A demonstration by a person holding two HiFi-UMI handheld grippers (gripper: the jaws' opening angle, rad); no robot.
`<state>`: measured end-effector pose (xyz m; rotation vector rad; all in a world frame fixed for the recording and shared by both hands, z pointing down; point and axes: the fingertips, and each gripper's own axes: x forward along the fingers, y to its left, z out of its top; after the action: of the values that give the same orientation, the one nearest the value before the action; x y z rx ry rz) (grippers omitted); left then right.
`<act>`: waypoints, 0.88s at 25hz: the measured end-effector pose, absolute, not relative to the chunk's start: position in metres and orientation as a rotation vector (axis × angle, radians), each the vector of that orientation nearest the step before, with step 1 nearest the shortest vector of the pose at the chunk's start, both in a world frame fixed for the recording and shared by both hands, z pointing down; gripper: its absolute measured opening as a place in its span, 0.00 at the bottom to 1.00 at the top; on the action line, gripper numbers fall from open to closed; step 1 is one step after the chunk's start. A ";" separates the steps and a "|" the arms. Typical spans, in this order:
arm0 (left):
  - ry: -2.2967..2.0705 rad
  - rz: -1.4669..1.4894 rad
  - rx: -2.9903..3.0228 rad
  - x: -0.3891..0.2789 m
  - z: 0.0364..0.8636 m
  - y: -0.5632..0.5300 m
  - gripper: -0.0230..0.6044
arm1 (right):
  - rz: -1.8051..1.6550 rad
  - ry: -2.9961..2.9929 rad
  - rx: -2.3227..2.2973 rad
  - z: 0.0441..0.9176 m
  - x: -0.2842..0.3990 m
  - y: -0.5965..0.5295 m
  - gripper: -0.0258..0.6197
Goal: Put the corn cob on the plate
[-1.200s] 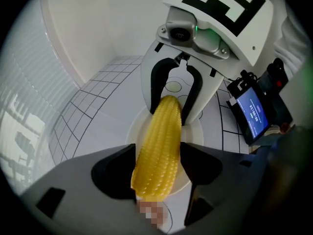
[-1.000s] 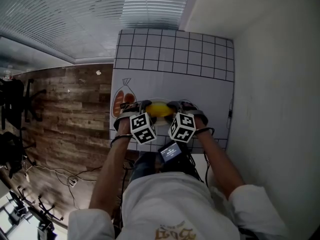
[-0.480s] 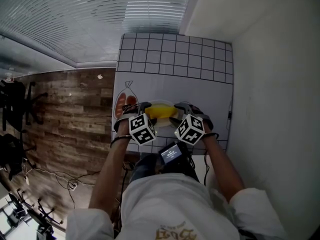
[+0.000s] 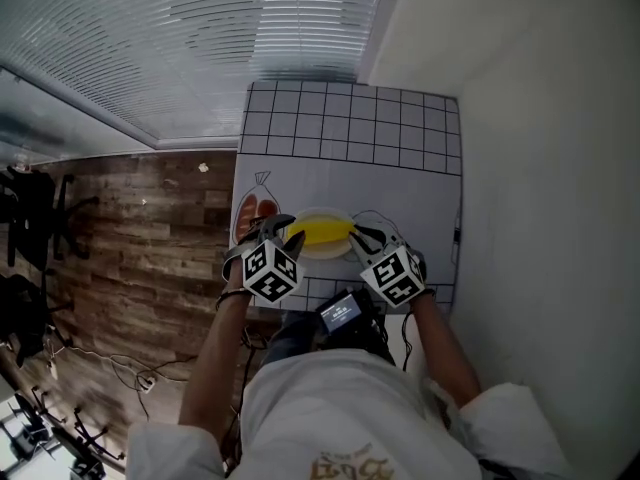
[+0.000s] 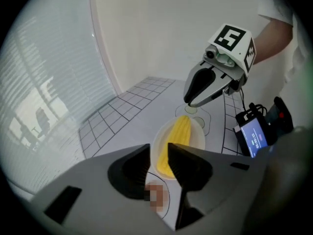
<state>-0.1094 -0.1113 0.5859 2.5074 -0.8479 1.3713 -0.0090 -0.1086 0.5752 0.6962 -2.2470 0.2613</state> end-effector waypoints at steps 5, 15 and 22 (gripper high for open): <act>-1.007 1.088 2.482 -0.117 0.565 -0.114 0.05 | 0.292 -2.299 0.823 0.556 -0.007 -0.103 0.05; -1.187 0.625 2.478 -0.127 0.508 -0.104 0.05 | 0.275 -2.354 1.048 0.506 0.002 -0.094 0.05; -1.311 0.377 2.572 -0.141 0.453 -0.100 0.05 | 0.395 -2.407 1.171 0.481 0.005 -0.096 0.05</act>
<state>-0.1407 -0.1002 0.4532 2.5722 -1.3109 0.3773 0.0048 -0.0961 0.4809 1.1706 -2.4071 0.3950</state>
